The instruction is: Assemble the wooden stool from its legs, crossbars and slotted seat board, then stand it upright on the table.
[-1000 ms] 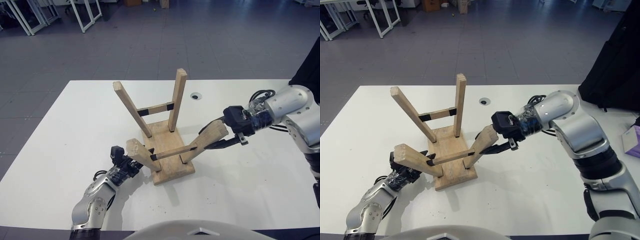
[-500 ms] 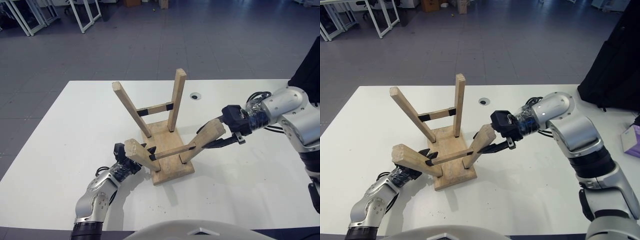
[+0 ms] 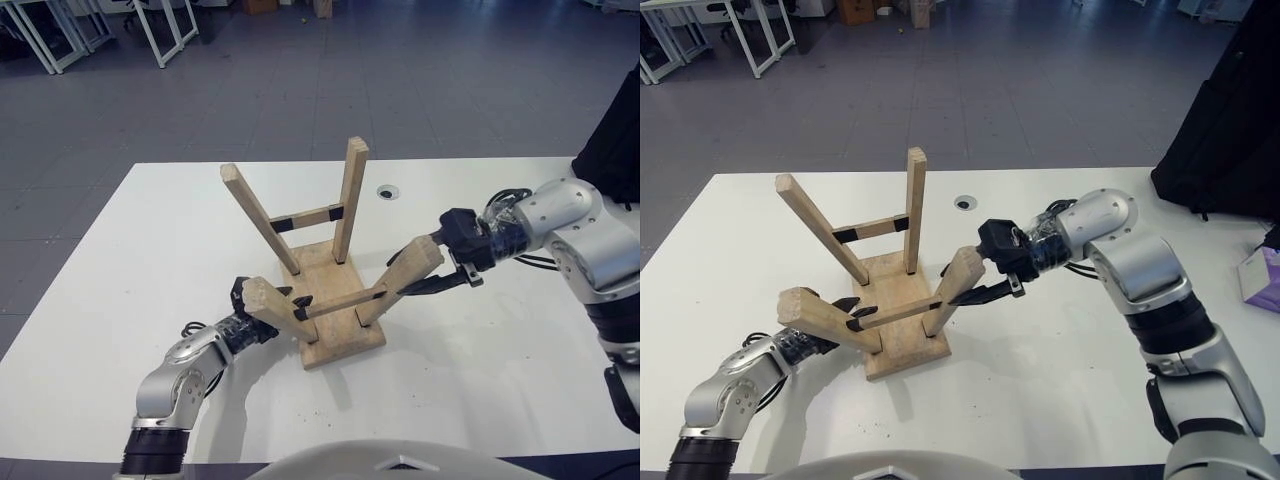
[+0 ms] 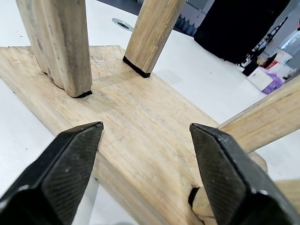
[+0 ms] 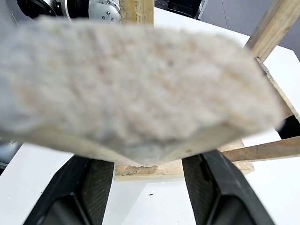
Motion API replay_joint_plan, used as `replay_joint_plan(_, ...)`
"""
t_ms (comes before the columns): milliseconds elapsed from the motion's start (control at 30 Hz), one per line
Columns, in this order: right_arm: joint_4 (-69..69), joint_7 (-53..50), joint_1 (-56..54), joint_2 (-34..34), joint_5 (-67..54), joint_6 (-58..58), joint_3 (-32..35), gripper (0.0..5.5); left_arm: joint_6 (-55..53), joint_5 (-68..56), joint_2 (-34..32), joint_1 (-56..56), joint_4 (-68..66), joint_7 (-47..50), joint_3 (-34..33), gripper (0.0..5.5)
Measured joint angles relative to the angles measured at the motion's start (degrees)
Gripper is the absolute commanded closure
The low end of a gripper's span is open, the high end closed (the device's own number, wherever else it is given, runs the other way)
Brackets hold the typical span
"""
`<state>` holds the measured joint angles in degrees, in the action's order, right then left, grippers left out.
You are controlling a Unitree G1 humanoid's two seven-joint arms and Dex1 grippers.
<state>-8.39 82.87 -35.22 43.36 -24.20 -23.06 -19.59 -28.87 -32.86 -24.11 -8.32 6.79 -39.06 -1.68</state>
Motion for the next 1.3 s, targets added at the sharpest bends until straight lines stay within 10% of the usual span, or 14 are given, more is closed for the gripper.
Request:
replay_joint_plan(133, -0.7, -0.7, 0.4, 0.1, 0.0, 0.0, 0.0, 3.48, 0.0, 1.2, -1.4, 0.7, -0.1, 0.3, 1.2, 2.07)
replay_joint_plan(500, 0.0, -9.1, 2.4, -1.5, 1.3, -0.9, -1.1, 1.10, 0.8, 4.0, -3.4, 1.9, 0.0, 0.5, 3.1, 2.07)
replay_joint_plan(833, -2.8, -11.5, 9.1, -0.9, -3.2, -8.8, 3.3, 1.05, 2.2, 4.4, -3.4, 1.8, 0.0, 0.5, 4.0, 2.07)
replay_joint_plan(1300, -3.0, -27.5, -3.3, -9.2, -37.4, -21.7, 32.7, 1.05, 2.3, 4.4, -4.7, 1.9, -0.3, -1.0, 4.2, 2.07)
